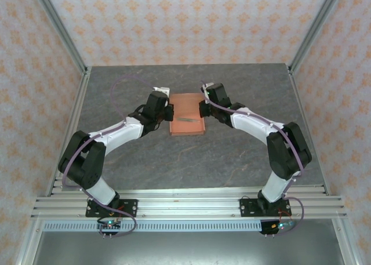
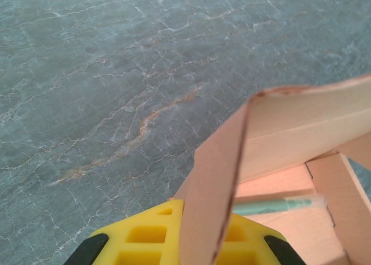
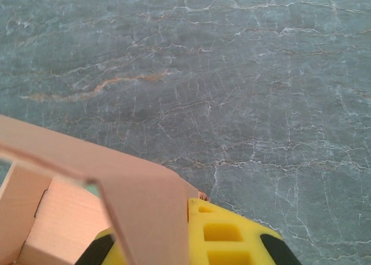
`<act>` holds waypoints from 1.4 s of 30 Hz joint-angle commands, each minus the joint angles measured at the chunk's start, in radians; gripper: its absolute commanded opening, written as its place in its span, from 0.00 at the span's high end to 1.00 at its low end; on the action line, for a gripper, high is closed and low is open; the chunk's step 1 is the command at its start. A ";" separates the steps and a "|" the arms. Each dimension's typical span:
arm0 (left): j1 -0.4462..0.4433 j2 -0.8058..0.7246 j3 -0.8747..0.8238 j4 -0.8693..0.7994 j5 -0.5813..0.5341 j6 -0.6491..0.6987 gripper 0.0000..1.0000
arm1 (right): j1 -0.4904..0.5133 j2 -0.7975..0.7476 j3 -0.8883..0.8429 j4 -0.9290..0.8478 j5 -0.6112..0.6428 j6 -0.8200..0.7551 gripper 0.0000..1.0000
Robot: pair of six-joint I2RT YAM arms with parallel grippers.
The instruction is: Fold the paper box
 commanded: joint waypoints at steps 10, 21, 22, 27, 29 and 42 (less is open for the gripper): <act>-0.033 0.069 0.056 -0.002 -0.209 -0.204 0.96 | 0.042 0.011 0.027 0.057 0.204 0.176 0.98; -0.095 0.079 -0.009 0.082 -0.368 -0.276 0.99 | 0.066 0.021 -0.023 0.163 0.282 0.243 0.99; -0.099 0.076 -0.017 0.096 -0.379 -0.276 0.99 | 0.066 0.021 -0.029 0.176 0.282 0.248 0.99; -0.122 0.083 -0.042 0.126 -0.433 -0.306 1.00 | 0.069 0.037 -0.046 0.206 0.272 0.256 0.99; -0.132 0.088 -0.055 0.141 -0.450 -0.307 0.99 | 0.067 0.040 -0.060 0.223 0.267 0.254 0.99; -0.179 0.125 -0.101 0.195 -0.549 -0.328 0.99 | 0.068 0.033 -0.155 0.325 0.243 0.237 1.00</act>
